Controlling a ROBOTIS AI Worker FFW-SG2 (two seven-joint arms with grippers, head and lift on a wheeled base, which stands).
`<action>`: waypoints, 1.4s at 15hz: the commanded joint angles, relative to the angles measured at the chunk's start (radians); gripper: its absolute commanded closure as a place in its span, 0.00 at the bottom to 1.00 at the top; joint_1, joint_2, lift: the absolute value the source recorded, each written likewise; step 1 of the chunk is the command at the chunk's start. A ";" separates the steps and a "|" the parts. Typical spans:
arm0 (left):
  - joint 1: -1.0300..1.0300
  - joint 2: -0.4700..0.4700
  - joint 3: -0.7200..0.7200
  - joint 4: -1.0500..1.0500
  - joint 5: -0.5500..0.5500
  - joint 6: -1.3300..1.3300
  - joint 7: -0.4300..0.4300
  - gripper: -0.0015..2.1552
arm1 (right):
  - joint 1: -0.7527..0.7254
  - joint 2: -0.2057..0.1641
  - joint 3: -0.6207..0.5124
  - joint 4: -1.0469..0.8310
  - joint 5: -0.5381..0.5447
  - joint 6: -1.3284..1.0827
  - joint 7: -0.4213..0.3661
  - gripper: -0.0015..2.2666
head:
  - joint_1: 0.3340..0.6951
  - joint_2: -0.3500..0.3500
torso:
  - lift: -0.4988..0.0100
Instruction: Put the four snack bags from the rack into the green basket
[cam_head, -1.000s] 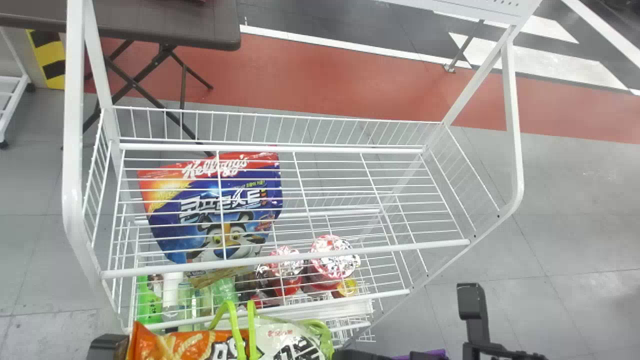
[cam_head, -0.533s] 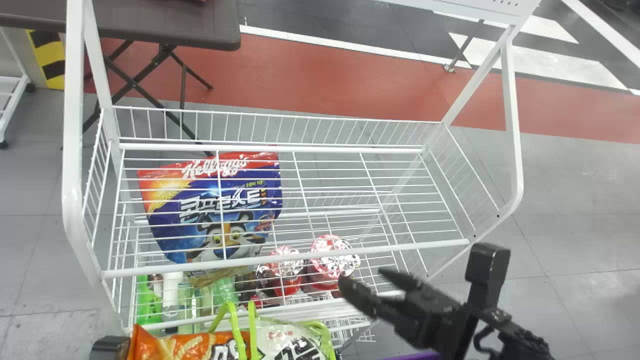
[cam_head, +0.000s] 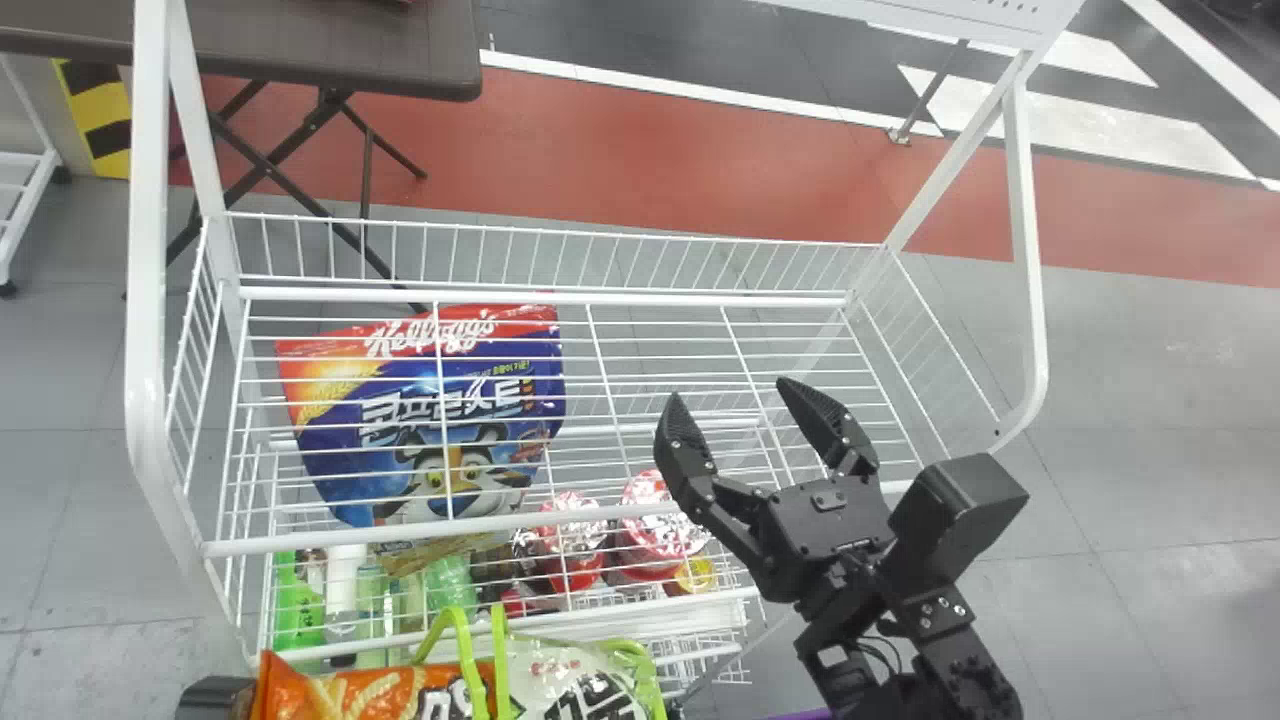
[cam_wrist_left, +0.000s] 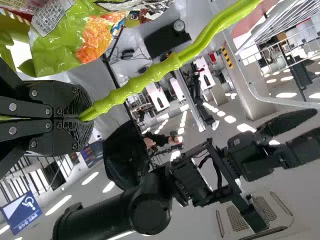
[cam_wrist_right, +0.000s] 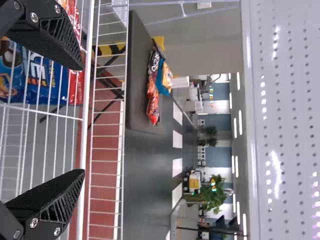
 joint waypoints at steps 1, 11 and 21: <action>0.000 0.002 0.001 -0.001 0.000 0.000 -0.002 0.99 | 0.002 0.001 0.004 -0.001 0.000 -0.008 0.000 0.04 | 1.00 0.00 | 0.97; 0.002 0.002 -0.006 -0.009 0.000 0.006 -0.003 0.99 | 0.010 -0.006 -0.002 -0.001 -0.008 -0.017 -0.002 0.04 | 1.00 0.00 | 0.97; 0.017 0.002 -0.002 -0.015 0.000 0.003 -0.008 0.99 | 0.018 -0.011 -0.008 -0.018 -0.011 -0.026 -0.005 0.04 | 1.00 0.00 | 0.97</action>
